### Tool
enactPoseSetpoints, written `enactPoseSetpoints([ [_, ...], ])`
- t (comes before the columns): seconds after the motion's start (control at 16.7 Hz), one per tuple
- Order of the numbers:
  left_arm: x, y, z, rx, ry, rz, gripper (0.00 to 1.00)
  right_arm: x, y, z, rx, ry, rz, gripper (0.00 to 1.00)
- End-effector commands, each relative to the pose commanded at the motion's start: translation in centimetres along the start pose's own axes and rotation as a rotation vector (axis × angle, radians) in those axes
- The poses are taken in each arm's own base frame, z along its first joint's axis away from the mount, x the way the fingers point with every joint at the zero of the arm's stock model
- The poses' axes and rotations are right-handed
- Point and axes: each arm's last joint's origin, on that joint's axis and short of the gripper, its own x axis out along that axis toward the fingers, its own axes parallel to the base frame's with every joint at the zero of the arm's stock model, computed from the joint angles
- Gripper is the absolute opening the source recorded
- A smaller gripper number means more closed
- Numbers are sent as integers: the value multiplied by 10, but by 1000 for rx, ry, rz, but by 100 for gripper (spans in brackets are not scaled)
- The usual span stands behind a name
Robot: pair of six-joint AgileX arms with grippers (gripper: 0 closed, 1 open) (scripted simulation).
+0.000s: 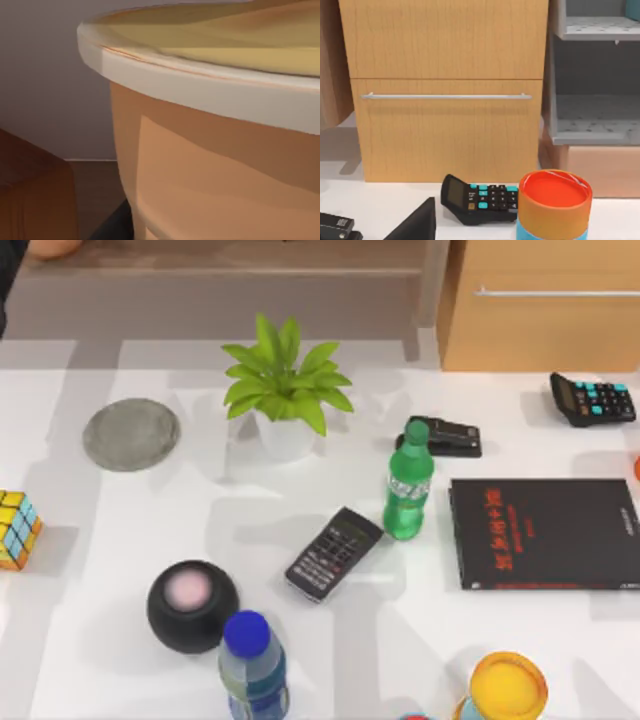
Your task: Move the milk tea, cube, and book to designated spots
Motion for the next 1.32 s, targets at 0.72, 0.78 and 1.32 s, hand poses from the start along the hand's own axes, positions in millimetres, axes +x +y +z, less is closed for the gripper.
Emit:
enactPoseSetpoints([
  [0.72, 0, 0, 0, 0, 0, 0, 0, 0, 0, 0, 0, 0, 0, 100],
  [0.78, 0, 0, 0, 0, 0, 0, 0, 0, 0, 0, 0, 0, 0, 100],
  [1.32, -27, 1, 10, 2, -12, 4, 0, 0, 0, 0, 0, 0, 0, 100],
])
